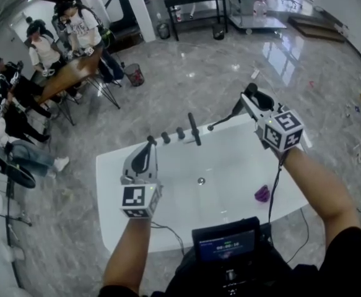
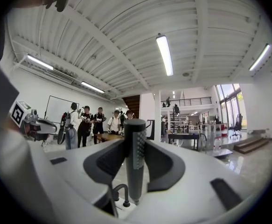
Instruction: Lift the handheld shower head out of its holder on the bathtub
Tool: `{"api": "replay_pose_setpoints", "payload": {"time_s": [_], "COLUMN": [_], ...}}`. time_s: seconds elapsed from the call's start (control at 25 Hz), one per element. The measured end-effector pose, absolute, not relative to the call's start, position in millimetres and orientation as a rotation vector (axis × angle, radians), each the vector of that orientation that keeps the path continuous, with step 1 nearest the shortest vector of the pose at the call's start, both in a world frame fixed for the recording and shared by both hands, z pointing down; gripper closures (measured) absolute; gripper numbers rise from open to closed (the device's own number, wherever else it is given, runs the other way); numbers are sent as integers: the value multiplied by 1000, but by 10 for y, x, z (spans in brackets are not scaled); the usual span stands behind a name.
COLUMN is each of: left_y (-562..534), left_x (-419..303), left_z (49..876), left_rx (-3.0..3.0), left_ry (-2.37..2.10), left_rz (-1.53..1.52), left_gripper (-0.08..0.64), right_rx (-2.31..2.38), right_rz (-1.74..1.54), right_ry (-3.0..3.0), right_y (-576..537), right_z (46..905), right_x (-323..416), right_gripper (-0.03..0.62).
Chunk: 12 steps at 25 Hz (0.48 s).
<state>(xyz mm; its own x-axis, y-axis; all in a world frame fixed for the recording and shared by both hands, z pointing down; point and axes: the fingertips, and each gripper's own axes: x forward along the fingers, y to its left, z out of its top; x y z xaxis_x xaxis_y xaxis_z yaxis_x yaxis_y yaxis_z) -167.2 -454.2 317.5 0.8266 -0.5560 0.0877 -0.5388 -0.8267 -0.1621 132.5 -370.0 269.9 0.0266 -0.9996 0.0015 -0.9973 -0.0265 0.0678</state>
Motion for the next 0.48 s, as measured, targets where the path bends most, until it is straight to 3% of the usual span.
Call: {"api": "replay_pose_setpoints", "payload": {"time_s": [0.48], "left_y": [-4302], "left_x": [-1554], "left_z": [2985], "left_rx": [-2942], "left_ry": [905], "left_rz": [-118], "left_gripper": [552], "right_rx": [2185], "right_rz": [-167], "right_ry": [-2257], "right_y": [-3330], "right_z": [2095], "right_x": [1218], "right_gripper": [451]}}
